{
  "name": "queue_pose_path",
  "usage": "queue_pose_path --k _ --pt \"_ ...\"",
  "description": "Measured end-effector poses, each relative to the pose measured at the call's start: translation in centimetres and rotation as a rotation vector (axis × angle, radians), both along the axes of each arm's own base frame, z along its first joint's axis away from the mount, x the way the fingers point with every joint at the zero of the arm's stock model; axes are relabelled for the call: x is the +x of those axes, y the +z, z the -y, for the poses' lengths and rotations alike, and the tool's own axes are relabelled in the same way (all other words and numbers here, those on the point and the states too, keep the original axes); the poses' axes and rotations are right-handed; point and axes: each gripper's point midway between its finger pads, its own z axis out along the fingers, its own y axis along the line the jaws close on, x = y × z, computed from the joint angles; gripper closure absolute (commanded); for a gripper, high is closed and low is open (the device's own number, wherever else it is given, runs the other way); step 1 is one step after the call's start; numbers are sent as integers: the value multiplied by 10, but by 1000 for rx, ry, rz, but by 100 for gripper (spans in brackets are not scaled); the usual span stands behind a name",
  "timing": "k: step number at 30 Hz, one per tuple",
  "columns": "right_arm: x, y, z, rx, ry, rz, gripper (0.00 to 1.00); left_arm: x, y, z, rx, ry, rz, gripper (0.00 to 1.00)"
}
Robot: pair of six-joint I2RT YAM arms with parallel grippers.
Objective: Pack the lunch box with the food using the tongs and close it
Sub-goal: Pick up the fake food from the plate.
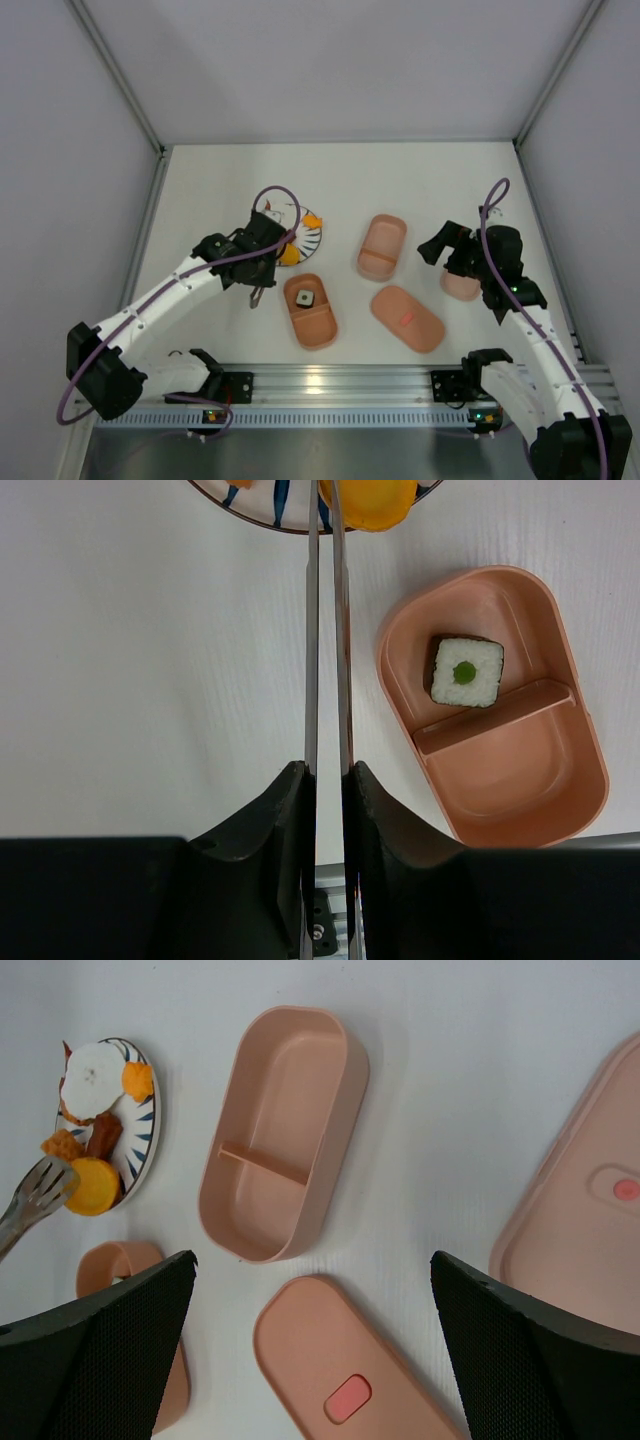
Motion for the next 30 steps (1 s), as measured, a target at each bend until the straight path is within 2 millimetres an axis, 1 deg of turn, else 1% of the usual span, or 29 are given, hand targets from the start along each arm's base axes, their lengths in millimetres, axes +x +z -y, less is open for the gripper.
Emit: queue_pose_path --k 5,8,10,17,21,27,30 --pt "0 0 0 0 0 1 1 -1 3 -1 -6 -2 5 87" --pt "0 0 0 0 0 0 1 -2 8 0 -16 -3 15 88" --pt "0 0 0 0 0 0 1 -1 14 1 -30 -6 24 90" --pt "0 0 0 -1 -1 0 1 5 45 9 -98 -22 92 92" --pt "0 0 1 -2 -3 1 1 4 55 13 -121 -38 103 93" --pt "0 0 1 -2 -3 1 0 -7 69 22 -178 -106 79 94" --pt "0 0 1 -3 -4 1 1 -17 76 26 -207 -158 57 94"
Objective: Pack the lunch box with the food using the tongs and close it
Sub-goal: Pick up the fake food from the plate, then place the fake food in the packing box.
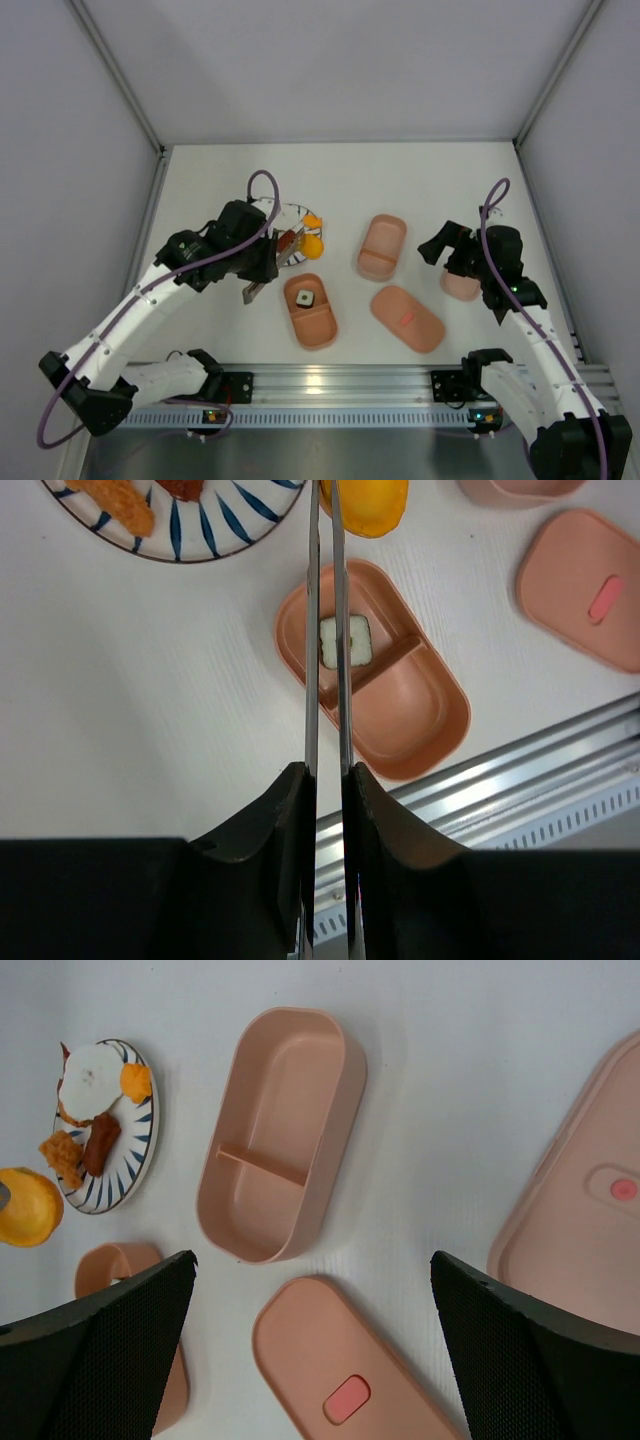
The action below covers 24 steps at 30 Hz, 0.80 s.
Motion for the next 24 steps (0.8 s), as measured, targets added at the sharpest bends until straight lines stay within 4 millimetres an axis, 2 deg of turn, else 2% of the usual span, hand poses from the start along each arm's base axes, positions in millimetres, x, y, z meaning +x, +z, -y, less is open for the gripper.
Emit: queue_pose_path --k 9,16,24 --pt "1 -2 1 -2 -3 -9 0 -43 1 0 -46 -136 -108 95" --pt "1 -4 1 -3 -3 -16 1 -83 -16 -4 -116 -195 -208 95" --pt "1 -8 0 -4 -3 -33 1 -103 -15 -5 -179 -232 -220 95"
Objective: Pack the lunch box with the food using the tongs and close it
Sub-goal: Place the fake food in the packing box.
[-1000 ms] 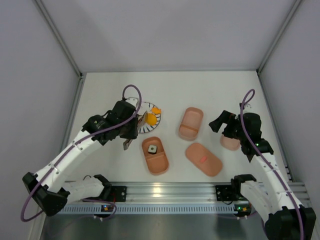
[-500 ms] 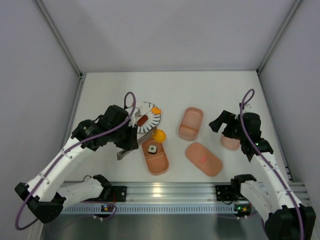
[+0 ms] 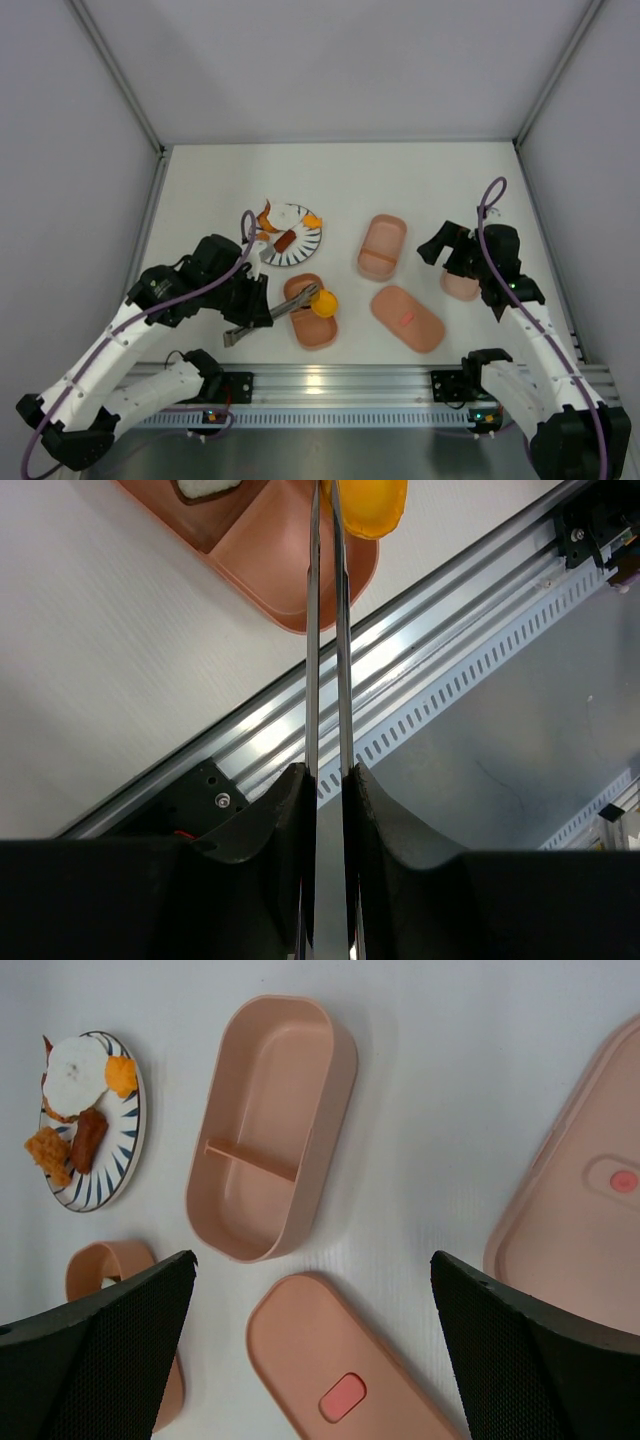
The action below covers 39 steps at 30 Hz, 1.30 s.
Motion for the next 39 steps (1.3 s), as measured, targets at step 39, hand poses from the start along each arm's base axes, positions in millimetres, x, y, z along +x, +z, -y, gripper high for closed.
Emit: queue_pose_path --k 39 --pt "1 -4 0 -1 0 -15 1 -28 -27 -10 47 -36 -108 57"
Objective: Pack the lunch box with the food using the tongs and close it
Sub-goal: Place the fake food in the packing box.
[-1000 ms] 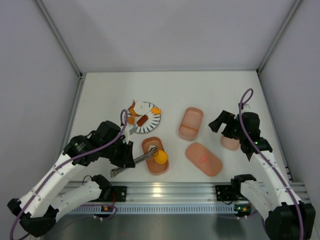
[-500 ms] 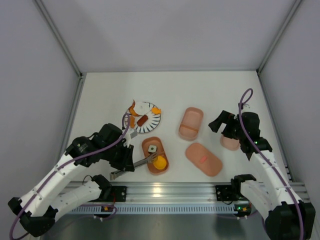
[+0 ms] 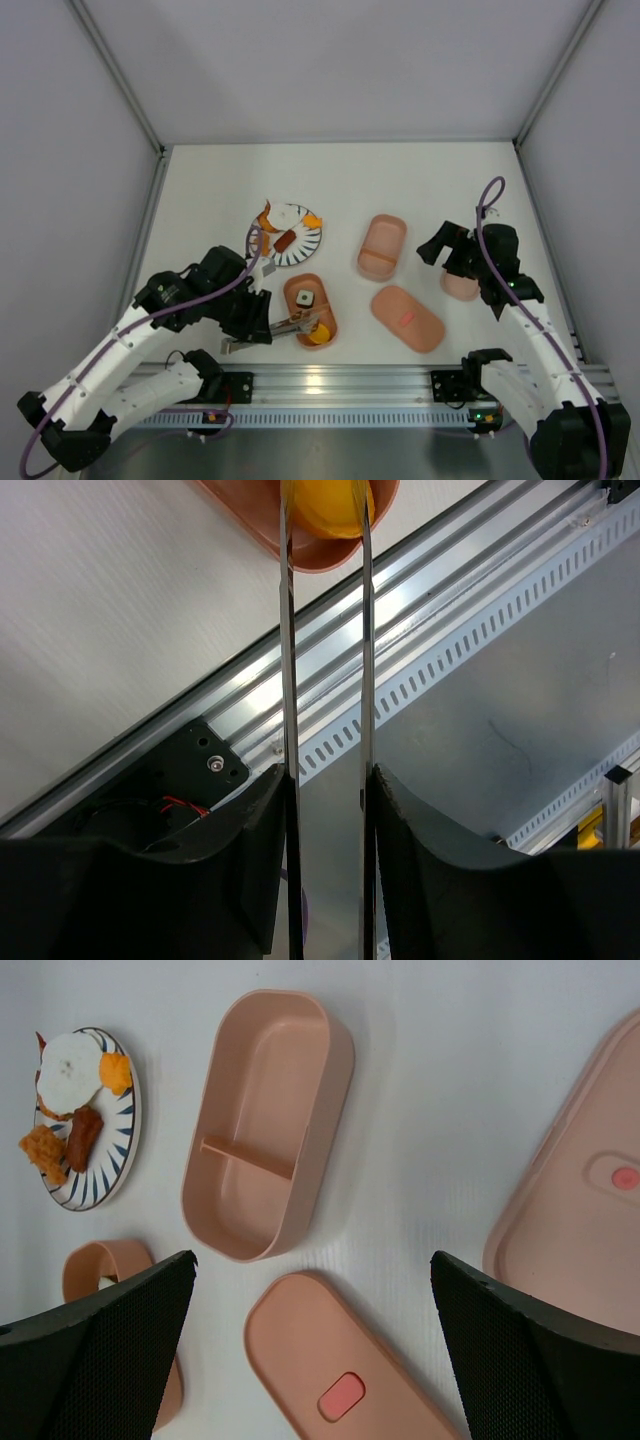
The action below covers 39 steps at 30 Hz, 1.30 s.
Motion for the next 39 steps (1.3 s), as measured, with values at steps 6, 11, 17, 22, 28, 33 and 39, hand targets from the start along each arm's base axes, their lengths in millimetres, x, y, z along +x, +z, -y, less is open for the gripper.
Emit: queue_pose_path --k 6,11,17,22,28,33,39 --pt "0 -1 0 0 0 -3 1 2 0 1 9 2 -5 56" --pt "0 -1 0 0 0 -5 0 10 12 3 -1 12 35 54" --pt "1 -4 0 -1 1 -14 0 31 42 5 -17 66 145 53" --pt "1 -5 -1 0 4 -17 0 60 61 5 14 158 230 54" --pt "2 -4 -2 4 10 -15 1 98 50 0 137 276 285 53" --pt "6 -2 -4 11 17 2 0 128 46 -6 225 360 354 51" --pt "7 0 -6 18 27 10 1 160 47 1 228 416 407 51"
